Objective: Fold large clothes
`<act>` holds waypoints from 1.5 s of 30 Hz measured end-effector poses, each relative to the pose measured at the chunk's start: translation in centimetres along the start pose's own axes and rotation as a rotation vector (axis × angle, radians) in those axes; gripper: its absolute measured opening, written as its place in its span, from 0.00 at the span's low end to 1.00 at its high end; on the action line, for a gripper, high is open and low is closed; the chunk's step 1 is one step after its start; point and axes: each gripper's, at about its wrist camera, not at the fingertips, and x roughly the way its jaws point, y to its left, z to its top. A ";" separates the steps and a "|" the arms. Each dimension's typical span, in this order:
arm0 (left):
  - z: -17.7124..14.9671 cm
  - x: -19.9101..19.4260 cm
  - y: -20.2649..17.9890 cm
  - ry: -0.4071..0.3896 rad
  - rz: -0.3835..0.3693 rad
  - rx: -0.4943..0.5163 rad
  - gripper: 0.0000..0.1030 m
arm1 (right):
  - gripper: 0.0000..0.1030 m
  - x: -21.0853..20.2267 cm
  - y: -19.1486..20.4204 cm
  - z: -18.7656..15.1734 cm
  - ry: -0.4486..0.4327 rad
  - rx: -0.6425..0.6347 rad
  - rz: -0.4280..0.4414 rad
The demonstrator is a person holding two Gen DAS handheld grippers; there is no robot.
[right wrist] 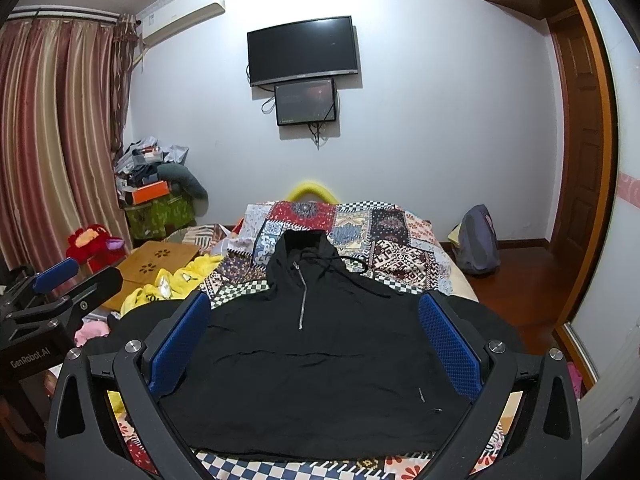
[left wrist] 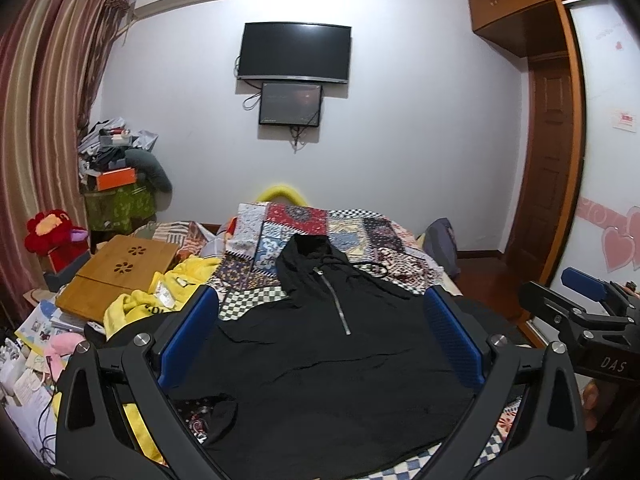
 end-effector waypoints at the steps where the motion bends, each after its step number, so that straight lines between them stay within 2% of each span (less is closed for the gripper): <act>1: 0.0 0.3 0.4 0.001 0.007 -0.004 1.00 | 1.00 0.5 0.0 0.1 0.005 -0.002 0.001; 6: 0.4 2.5 4.0 0.033 0.050 -0.063 1.00 | 1.00 3.1 0.1 0.3 0.035 -0.010 0.005; 11: -0.1 5.6 9.2 0.099 0.174 -0.134 1.00 | 1.00 6.7 0.2 0.1 0.079 -0.030 -0.036; 16: -2.1 8.8 15.4 0.203 0.229 -0.237 1.00 | 1.00 10.7 0.4 -0.6 0.174 -0.049 -0.032; 19: -4.1 10.1 19.1 0.254 0.305 -0.294 1.00 | 1.00 12.7 0.5 -1.1 0.227 -0.054 -0.044; 22: -6.5 11.1 23.3 0.316 0.301 -0.379 1.00 | 1.00 14.6 0.4 -1.6 0.279 -0.066 -0.060; 25: -9.2 11.9 27.0 0.413 0.336 -0.464 1.00 | 1.00 16.2 0.4 -2.2 0.314 -0.091 -0.078; 29: -13.3 12.5 31.8 0.523 0.311 -0.606 1.00 | 1.00 17.9 0.7 -2.8 0.348 -0.131 -0.083; 33: -17.2 12.4 35.5 0.573 0.253 -0.809 1.00 | 1.00 19.5 0.6 -3.3 0.410 -0.125 -0.055; 37: -19.7 12.0 37.1 0.576 0.244 -0.901 0.99 | 1.00 20.6 0.7 -3.8 0.449 -0.119 -0.024; 40: -21.6 12.6 38.5 0.579 0.217 -0.981 0.89 | 1.00 21.2 1.2 -4.2 0.475 -0.134 -0.013; 41: -22.0 12.7 38.8 0.574 0.217 -1.001 0.83 | 1.00 21.5 1.4 -4.2 0.481 -0.139 -0.011; 43: -22.2 13.1 39.4 0.566 0.242 -1.000 0.74 | 1.00 22.0 1.5 -4.3 0.494 -0.144 -0.002; 45: -22.0 13.7 39.6 0.566 0.301 -0.952 0.63 | 1.00 22.3 1.4 -4.4 0.515 -0.140 0.014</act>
